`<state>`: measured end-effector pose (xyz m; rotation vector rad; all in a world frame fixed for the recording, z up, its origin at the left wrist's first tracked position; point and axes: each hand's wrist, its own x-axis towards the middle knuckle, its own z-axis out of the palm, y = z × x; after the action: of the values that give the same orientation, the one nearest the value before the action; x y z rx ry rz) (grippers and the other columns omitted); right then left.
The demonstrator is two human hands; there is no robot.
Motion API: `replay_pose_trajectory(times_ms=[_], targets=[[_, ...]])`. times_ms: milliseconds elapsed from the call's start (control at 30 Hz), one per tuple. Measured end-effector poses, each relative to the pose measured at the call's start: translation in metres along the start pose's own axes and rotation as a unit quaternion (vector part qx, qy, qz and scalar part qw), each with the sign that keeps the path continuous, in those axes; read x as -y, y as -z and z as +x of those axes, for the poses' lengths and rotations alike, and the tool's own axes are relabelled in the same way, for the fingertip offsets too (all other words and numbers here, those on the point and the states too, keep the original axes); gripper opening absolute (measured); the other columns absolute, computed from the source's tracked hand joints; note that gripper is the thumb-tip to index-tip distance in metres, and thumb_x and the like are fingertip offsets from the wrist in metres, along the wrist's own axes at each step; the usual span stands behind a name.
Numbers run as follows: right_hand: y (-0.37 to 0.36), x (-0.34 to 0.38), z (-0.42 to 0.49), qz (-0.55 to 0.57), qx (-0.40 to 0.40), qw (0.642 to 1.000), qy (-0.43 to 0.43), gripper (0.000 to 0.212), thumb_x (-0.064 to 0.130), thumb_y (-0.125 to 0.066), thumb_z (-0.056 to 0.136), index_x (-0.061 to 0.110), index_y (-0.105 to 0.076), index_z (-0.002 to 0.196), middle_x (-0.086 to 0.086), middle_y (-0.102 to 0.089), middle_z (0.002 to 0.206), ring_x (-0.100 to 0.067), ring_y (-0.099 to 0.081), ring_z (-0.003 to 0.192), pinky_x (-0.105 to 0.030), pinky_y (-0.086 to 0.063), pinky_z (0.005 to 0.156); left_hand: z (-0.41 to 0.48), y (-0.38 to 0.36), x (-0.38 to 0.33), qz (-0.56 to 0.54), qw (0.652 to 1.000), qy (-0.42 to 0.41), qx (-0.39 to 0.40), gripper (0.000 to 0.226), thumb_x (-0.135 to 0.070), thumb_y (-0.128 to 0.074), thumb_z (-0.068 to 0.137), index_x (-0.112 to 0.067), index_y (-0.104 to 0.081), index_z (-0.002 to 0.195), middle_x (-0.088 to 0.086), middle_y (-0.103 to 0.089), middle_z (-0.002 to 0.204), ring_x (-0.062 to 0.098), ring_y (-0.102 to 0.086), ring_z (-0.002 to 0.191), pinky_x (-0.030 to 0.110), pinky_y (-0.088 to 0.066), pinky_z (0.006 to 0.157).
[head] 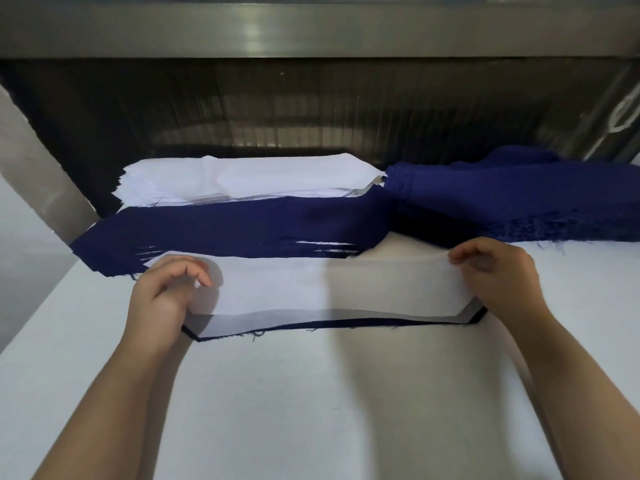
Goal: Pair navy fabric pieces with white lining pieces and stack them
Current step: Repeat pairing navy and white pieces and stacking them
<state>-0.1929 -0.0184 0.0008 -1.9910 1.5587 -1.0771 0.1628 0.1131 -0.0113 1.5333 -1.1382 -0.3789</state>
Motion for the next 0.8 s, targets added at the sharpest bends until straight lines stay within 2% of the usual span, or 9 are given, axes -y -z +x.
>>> replay_pose_trajectory(times_ms=[100,200,300,400,533,633,733,800], targets=[[0.003,-0.003,0.000,-0.011,-0.011,1.000,-0.016,0.041,-0.013,-0.052,0.078,0.025,-0.063,0.070,0.017,-0.062,0.074,0.005,-0.056,0.072,0.007,-0.032,0.064,0.001,0.001,0.002,0.004,0.999,0.020,-0.045,0.023,-0.005,-0.043,0.078,-0.012,-0.064,0.071,-0.002,-0.064,0.090,-0.006,-0.054,0.083,0.004,-0.038,0.071],[0.004,-0.007,-0.001,-0.019,-0.003,0.999,-0.050,0.041,-0.012,-0.054,0.078,0.025,-0.065,0.066,0.019,-0.062,0.071,0.002,-0.054,0.072,-0.001,-0.036,0.061,0.003,0.001,0.007,0.048,0.996,0.041,-0.070,0.031,-0.001,-0.049,0.090,-0.024,-0.067,0.077,-0.012,-0.064,0.094,-0.015,-0.053,0.083,0.000,-0.036,0.071],[0.004,-0.010,-0.002,-0.017,0.013,0.998,-0.066,0.041,-0.008,-0.054,0.079,0.028,-0.065,0.063,0.019,-0.061,0.070,0.001,-0.052,0.067,-0.006,-0.036,0.057,0.004,0.000,0.007,0.086,0.994,0.042,-0.057,0.044,0.010,-0.051,0.087,-0.031,-0.064,0.078,-0.013,-0.065,0.093,-0.016,-0.053,0.079,-0.001,-0.038,0.070],[0.003,-0.010,-0.001,-0.027,0.027,0.997,-0.066,0.034,-0.002,-0.056,0.082,0.027,-0.066,0.067,0.020,-0.057,0.068,-0.002,-0.049,0.061,-0.009,-0.034,0.053,0.003,0.001,0.005,0.109,0.992,0.042,-0.049,0.047,0.017,-0.046,0.080,-0.026,-0.066,0.081,-0.005,-0.063,0.092,-0.012,-0.053,0.075,-0.001,-0.037,0.067],[0.003,-0.012,-0.001,-0.033,0.025,0.997,-0.059,0.033,-0.003,-0.055,0.085,0.025,-0.067,0.072,0.020,-0.056,0.072,0.000,-0.049,0.066,-0.010,-0.032,0.058,0.003,0.001,0.004,0.104,0.993,0.043,-0.044,0.043,0.020,-0.045,0.078,-0.012,-0.070,0.092,-0.007,-0.057,0.085,-0.005,-0.052,0.074,0.002,-0.038,0.067],[0.002,-0.012,0.000,-0.025,0.015,0.997,-0.069,0.038,-0.006,-0.052,0.084,0.025,-0.068,0.069,0.016,-0.059,0.075,-0.003,-0.050,0.070,-0.012,-0.034,0.061,0.002,0.002,0.001,0.096,0.994,0.034,-0.029,0.045,0.022,-0.046,0.075,-0.012,-0.071,0.090,-0.005,-0.055,0.081,0.002,-0.051,0.075,0.005,-0.039,0.064],[0.002,-0.011,0.000,-0.013,0.009,0.996,-0.089,0.048,-0.012,-0.043,0.078,0.027,-0.069,0.065,0.006,-0.065,0.083,-0.013,-0.052,0.079,-0.024,-0.038,0.066,0.001,0.002,-0.003,0.102,0.994,0.016,-0.022,0.048,0.024,-0.046,0.073,-0.017,-0.069,0.079,-0.005,-0.054,0.077,-0.004,-0.051,0.068,0.004,-0.037,0.058],[0.002,-0.010,0.000,-0.012,0.012,0.995,-0.096,0.052,-0.014,-0.038,0.073,0.027,-0.069,0.064,0.001,-0.066,0.087,-0.018,-0.053,0.086,-0.027,-0.038,0.069,0.000,0.004,-0.004,0.117,0.993,0.008,-0.013,0.048,0.022,-0.047,0.074,-0.022,-0.066,0.073,-0.009,-0.056,0.073,-0.003,-0.048,0.063,0.005,-0.035,0.058]])
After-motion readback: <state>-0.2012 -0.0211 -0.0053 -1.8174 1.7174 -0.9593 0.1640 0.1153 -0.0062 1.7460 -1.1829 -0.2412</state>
